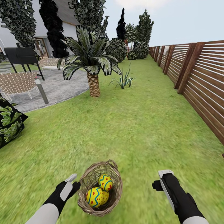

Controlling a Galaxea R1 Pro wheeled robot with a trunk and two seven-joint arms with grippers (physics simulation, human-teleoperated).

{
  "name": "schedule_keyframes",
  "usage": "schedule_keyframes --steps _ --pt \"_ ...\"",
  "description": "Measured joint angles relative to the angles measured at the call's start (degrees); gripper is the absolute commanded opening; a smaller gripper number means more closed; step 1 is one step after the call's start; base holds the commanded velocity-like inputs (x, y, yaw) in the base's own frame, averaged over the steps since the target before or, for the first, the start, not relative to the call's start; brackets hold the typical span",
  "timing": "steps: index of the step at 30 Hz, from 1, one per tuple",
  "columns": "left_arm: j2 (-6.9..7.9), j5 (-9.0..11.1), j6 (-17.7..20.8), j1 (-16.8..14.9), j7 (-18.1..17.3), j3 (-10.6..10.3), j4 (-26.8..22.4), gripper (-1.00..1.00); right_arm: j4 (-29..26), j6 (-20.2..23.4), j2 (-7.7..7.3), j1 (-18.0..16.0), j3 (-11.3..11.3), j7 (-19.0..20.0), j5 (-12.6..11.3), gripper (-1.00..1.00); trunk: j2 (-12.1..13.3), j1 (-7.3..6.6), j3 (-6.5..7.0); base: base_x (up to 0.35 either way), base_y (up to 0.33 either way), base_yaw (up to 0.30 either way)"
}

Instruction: Take the three Easter eggs out of the wicker basket on the lawn in the garden, then place them on the lawn next to a single tree (choose any tree) so that all three eggs are next to the same tree and none are left in the basket.

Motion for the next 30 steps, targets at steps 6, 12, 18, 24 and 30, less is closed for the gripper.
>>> schedule_keyframes --steps 6,12,18,24,30 --pt "-0.11 0.87 -0.34 0.0 0.03 0.17 2.38 1.0 -0.01 0.0 0.0 0.0 0.0 0.0 -0.01 1.0 -0.79 0.43 -0.35 0.0 0.0 0.0" --pt "-0.25 3.23 -0.39 0.0 -0.19 0.12 3.1 1.0 -0.01 0.0 -0.08 0.0 0.0 0.04 -0.08 1.0 -3.19 1.75 -1.43 0.0 0.0 0.0" --pt "-0.42 4.04 -1.31 0.0 -0.38 0.14 4.32 1.0 -0.59 0.07 -0.24 0.0 -0.45 1.31 -0.63 1.0 -5.6 3.07 -2.51 0.0 0.0 0.0" --pt "-0.94 4.09 -2.83 -0.01 -1.44 0.13 4.86 1.0 -1.47 0.19 -1.65 0.0 -2.67 17.43 -4.09 1.0 -8.01 4.39 -3.59 0.0 0.0 0.0" --pt "-0.97 4.09 -2.95 -0.01 -5.02 0.14 5.16 1.0 -1.9 0.27 -2.84 0.01 -11.13 28.88 -4.34 1.0 -10.42 5.71 -4.66 0.0 0.0 0.0"
